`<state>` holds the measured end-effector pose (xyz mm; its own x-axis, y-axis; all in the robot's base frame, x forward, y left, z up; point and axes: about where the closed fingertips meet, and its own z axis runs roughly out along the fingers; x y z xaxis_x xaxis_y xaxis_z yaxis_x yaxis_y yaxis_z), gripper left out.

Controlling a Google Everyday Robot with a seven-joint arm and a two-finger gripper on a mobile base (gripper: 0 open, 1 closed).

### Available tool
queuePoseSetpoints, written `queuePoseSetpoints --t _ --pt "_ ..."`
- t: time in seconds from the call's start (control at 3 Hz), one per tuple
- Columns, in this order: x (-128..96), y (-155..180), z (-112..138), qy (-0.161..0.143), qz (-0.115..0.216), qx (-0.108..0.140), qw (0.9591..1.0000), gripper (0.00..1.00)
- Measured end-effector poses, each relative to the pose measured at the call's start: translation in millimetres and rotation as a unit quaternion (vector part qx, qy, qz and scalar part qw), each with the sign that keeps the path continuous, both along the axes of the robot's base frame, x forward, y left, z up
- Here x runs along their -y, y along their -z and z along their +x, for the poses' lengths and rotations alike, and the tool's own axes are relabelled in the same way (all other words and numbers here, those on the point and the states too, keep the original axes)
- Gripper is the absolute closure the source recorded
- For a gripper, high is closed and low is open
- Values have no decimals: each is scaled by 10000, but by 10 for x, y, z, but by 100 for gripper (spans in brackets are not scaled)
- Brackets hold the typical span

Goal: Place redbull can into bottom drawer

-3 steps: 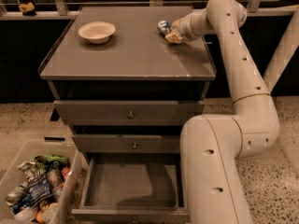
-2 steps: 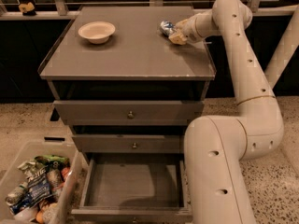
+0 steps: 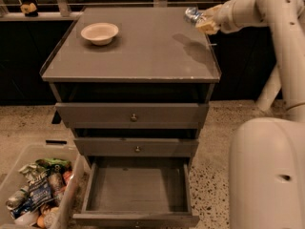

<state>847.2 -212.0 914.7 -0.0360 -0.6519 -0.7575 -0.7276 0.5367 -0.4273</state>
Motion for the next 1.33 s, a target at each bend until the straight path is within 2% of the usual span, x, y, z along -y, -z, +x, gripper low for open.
queuePoseSetpoints --t 0.33,0.67,1.0,1.33 --pt "671 -931 -427 463 -292 1151 9918 100" --pt "670 -1867 -1110 510 -470 2013 9771 100" --pt "357 -2225 -1483 328 -494 2210 9735 100" --pt "343 -2223 -1478 317 -492 2209 9735 100"
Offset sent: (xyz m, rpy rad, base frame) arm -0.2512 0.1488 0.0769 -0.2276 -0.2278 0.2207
